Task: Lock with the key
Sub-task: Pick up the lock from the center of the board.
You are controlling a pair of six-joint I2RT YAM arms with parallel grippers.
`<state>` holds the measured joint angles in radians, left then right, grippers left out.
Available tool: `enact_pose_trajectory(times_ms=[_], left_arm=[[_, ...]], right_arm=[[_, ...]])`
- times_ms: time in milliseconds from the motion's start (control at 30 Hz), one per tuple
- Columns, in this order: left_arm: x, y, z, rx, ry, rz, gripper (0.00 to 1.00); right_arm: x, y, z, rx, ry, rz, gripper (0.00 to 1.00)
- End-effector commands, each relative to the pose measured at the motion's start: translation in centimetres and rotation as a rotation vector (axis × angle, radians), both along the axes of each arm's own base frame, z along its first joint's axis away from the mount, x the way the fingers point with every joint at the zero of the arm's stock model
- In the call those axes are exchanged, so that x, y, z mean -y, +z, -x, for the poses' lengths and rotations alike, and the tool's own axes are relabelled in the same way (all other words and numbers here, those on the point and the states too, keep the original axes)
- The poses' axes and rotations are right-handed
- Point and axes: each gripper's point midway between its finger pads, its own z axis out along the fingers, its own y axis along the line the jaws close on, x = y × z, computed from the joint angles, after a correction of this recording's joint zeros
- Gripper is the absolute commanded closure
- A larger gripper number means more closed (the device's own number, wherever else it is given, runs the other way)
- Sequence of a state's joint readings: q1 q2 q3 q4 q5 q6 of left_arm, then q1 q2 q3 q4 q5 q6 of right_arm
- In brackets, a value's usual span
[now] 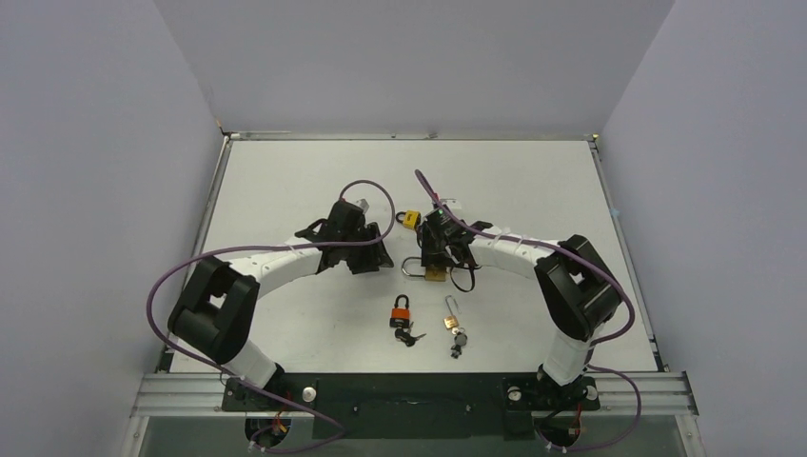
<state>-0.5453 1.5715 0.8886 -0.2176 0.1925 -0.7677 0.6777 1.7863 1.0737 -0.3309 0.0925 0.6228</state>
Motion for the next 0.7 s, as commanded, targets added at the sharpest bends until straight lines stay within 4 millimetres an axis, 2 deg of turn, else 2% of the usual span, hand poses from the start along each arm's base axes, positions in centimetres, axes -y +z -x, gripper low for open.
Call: enact_pose_trajectory(times_ms=[0,233,500,667], left_arm=[[2.7,1.8,-1.0,0.046,-0.041,0.099,0.57],[4.6,2.2,-1.1,0.036,-0.066,0.168,0.57],[5.2,1.5,-1.8,0.061,-0.094,0.14,0.58],[5.6,1.3,-2.1,0.067,-0.11,0.138,0.7]], right_arm=[[-2.1,4.5,-0.7,0.064,0.015,-0.19,1.0],[-2.3,5.7,-0.6,0.073,0.028,-0.231,1.0],[-2.9,6.2,-0.3,0.071,0.051,-0.273,1.0],[-2.8,6.7,-0.3,0.08,0.057,-0.284,1.0]])
